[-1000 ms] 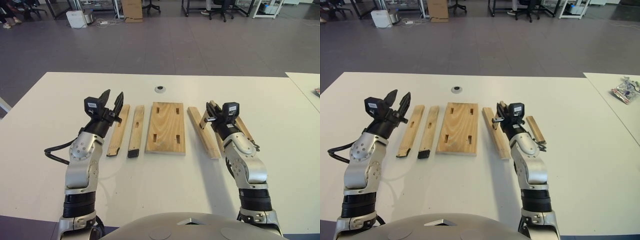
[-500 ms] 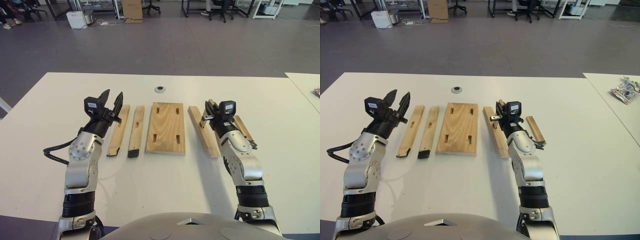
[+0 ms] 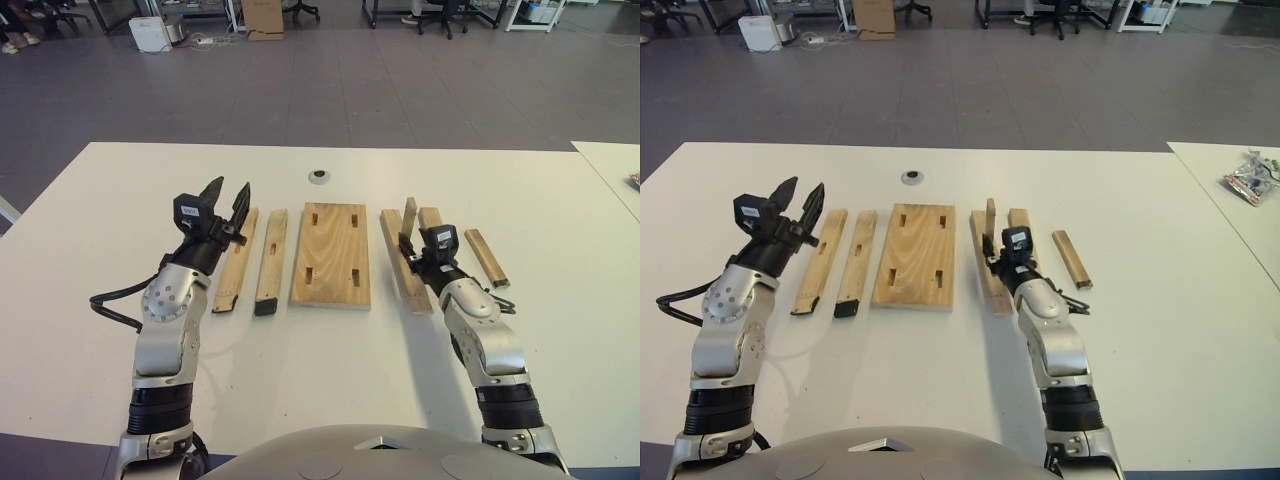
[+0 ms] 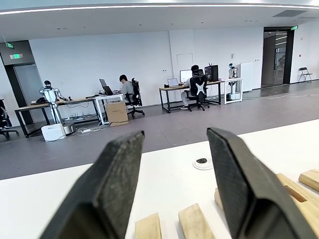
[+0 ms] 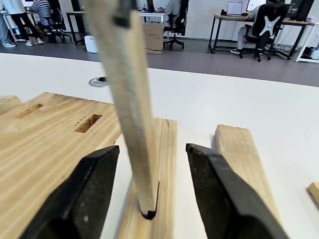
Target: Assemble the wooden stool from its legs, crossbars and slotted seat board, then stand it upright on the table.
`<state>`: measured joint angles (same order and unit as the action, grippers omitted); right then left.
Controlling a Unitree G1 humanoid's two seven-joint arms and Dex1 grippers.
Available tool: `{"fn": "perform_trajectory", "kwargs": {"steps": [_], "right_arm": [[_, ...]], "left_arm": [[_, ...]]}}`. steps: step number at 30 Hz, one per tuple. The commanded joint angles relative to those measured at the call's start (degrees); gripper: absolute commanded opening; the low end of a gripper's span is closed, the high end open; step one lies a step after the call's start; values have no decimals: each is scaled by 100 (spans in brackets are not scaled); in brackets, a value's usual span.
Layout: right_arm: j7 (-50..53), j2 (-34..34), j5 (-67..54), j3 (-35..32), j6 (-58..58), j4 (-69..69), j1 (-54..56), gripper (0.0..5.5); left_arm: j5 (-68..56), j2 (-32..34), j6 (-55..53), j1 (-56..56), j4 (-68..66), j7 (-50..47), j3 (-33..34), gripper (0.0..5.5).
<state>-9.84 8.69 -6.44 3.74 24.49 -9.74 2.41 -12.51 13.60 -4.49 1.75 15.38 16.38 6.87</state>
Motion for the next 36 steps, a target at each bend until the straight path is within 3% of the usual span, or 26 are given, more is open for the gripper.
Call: {"fn": "perform_trajectory", "kwargs": {"steps": [1,3,13,20,27,30,36], "right_arm": [[-64,215,160,220,751,-285,-146,325],[-31,260,209,327,1271,-451,-229,365],[-123,547,258,446,2753,-843,-395,365],[-236,604,221,350,2802,-686,-290,230],[-268,356,-71,-160,2327,-469,225,211],[-693,463,-530,-625,1763,-368,1089,211],[-2283,625,-2496,-958,2543,-578,2594,211]], "left_arm": [[124,-81,52,-157,52,-121,-67,232],[138,-119,58,-213,97,-155,-99,232],[218,-285,41,-448,323,-257,-235,232],[183,-225,-44,-499,394,-222,-182,232],[-473,-78,-484,-178,397,-26,179,232],[-1427,107,-966,303,524,354,461,232],[-4624,803,-2960,1643,364,1406,936,232]]}}
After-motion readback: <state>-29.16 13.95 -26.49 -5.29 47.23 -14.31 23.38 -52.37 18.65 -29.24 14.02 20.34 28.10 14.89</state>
